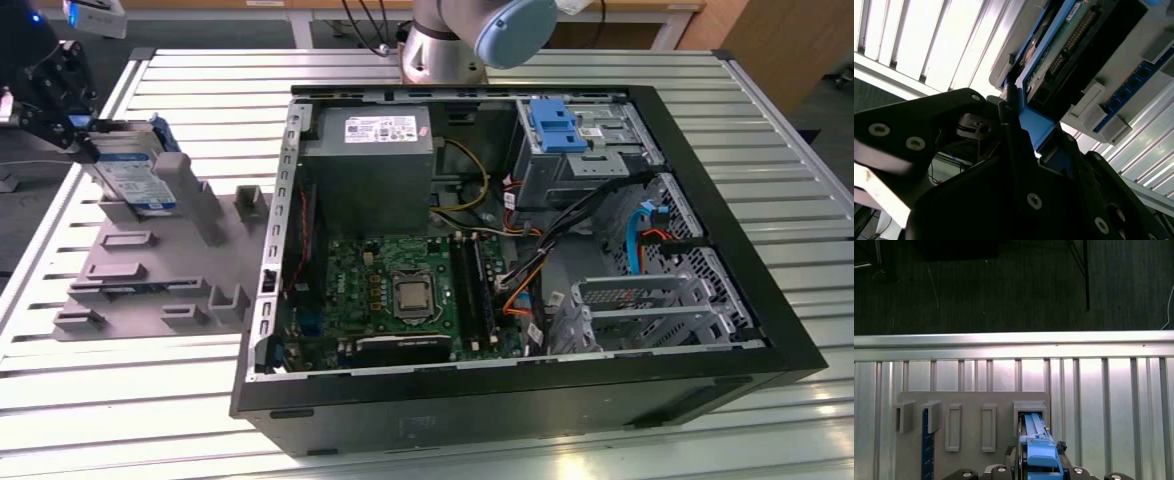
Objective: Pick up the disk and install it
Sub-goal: 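Pick up the disk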
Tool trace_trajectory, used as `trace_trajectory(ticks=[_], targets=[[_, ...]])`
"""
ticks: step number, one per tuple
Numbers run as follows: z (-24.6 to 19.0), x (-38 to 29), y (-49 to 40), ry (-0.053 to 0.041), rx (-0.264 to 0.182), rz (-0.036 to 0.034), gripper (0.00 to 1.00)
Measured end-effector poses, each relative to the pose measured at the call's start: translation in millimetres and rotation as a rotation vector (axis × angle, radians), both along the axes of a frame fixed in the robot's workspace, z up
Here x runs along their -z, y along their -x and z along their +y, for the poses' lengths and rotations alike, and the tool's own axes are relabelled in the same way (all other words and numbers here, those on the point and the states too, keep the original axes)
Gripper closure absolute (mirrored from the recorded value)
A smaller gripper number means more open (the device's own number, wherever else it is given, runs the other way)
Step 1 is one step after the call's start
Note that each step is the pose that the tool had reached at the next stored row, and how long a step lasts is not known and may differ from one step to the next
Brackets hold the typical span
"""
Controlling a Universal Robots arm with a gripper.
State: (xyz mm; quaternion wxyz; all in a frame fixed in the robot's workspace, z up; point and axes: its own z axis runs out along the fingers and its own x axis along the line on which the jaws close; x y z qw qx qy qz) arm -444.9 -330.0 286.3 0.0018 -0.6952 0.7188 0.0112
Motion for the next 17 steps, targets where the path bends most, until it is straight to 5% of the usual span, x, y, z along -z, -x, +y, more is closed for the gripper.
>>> trace_trajectory(ticks=[1,11,17], targets=[[0.0,0.0,0.0,0.0,0.0,0.0,0.64],[0.0,-0.3,0.0,0.0,0.0,0.0,0.64],[0.0,-6.8,0.0,0.0,0.0,-0.0001,0.64]])
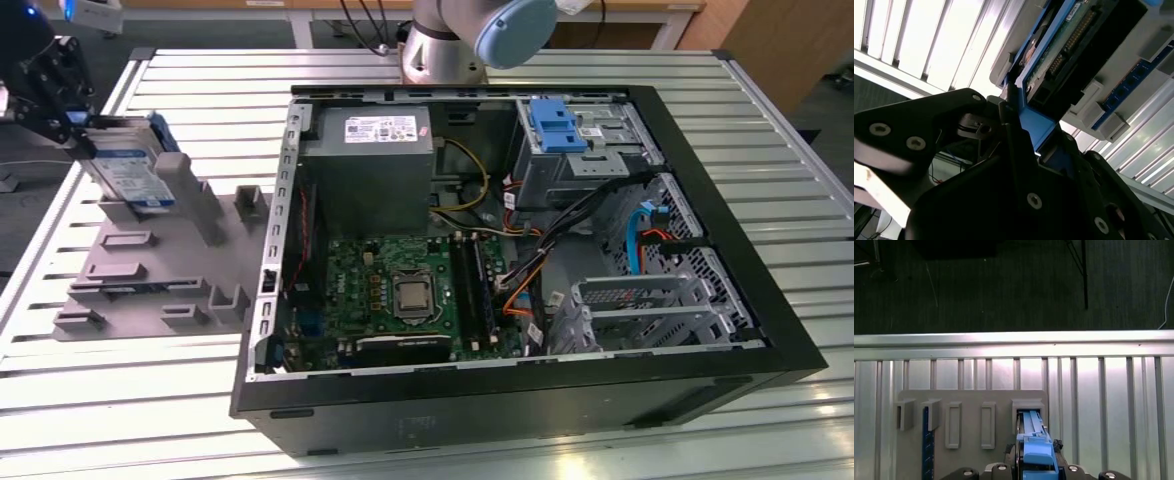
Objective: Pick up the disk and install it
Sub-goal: 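Pick up the disk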
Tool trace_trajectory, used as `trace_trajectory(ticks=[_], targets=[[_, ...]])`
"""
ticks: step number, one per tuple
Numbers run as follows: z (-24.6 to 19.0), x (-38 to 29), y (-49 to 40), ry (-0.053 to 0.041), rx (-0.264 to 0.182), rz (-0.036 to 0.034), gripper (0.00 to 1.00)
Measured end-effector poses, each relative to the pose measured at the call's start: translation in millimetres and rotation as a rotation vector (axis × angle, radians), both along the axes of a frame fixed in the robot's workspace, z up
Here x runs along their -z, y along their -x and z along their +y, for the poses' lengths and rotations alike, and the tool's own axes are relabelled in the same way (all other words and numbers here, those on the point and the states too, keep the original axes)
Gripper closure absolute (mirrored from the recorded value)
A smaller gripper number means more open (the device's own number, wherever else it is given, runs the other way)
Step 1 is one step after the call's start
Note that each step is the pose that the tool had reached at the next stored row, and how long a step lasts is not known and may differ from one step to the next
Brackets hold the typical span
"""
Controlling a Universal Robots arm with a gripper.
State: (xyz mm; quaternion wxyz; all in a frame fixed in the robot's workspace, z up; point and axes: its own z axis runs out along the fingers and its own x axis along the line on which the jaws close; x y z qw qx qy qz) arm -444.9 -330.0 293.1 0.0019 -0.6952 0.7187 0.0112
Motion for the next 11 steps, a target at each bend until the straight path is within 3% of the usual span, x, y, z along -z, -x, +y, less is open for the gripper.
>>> trace_trajectory(ticks=[11], targets=[[0.0,-12.3,0.0,0.0,0.0,0.0001,0.64]])
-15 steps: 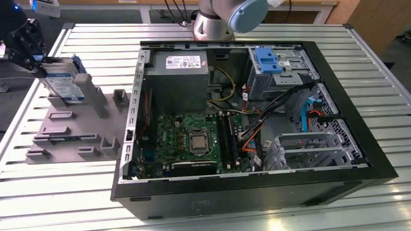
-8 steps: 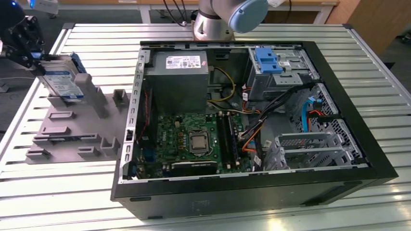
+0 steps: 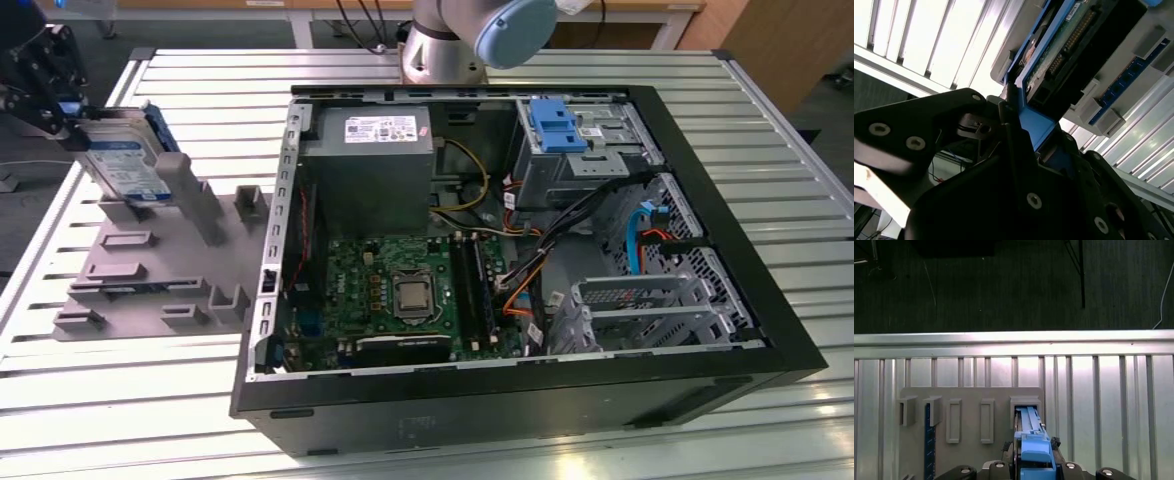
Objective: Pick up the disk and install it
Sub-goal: 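Pick up the disk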
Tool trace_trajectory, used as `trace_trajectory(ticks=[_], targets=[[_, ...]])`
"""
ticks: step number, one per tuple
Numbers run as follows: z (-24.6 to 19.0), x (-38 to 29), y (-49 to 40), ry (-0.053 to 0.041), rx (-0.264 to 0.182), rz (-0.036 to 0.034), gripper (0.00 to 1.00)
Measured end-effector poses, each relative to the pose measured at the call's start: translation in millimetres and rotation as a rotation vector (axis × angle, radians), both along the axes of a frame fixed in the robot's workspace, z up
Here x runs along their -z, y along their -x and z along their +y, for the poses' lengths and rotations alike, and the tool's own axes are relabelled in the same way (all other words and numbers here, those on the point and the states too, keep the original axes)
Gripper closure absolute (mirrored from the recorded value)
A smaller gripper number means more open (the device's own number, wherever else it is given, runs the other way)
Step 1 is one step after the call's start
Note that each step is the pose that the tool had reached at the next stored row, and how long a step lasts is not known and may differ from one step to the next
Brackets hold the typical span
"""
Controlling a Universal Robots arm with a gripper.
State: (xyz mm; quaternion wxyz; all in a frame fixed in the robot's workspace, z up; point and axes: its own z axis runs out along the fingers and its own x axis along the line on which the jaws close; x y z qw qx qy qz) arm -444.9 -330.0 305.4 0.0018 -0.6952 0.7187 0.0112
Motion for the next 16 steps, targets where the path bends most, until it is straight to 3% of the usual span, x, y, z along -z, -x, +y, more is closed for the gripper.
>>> trace_trajectory(ticks=[16], targets=[[0.0,-19.4,0.0,0.0,0.0,-0.0001,0.64]])
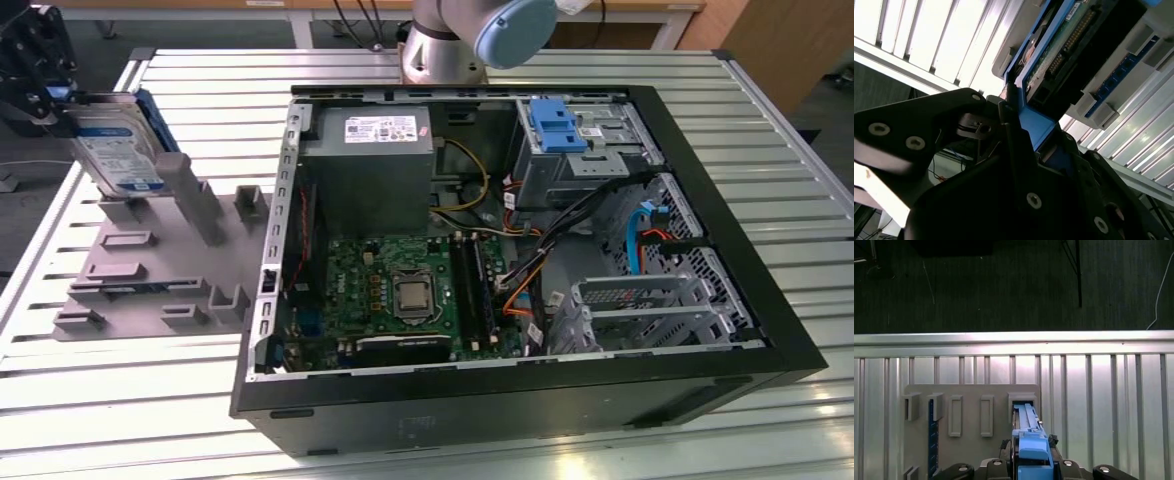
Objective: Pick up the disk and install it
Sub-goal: 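Pick up the disk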
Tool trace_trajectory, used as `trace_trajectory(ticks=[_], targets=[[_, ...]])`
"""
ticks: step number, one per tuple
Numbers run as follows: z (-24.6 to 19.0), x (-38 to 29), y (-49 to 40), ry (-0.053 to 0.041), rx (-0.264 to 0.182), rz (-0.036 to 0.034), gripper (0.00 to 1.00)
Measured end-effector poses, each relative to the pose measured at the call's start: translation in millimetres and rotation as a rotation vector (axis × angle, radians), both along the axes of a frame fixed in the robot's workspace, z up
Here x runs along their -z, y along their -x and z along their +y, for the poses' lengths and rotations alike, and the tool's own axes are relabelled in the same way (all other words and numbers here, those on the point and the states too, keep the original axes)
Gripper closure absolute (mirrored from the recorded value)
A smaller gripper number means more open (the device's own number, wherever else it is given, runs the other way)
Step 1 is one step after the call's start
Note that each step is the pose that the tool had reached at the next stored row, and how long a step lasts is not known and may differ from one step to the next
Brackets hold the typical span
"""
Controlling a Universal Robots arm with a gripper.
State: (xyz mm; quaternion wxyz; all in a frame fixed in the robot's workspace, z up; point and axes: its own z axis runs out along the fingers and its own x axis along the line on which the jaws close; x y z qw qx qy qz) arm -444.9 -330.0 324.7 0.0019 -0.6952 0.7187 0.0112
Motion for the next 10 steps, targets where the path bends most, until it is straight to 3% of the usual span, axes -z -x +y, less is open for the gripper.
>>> trace_trajectory(ticks=[4,10], targets=[[0.0,-5.7,0.0,-0.0001,0.0,-0.0002,0.64],[0.0,-6.0,0.0,0.0,0.0,0.0,0.64]])
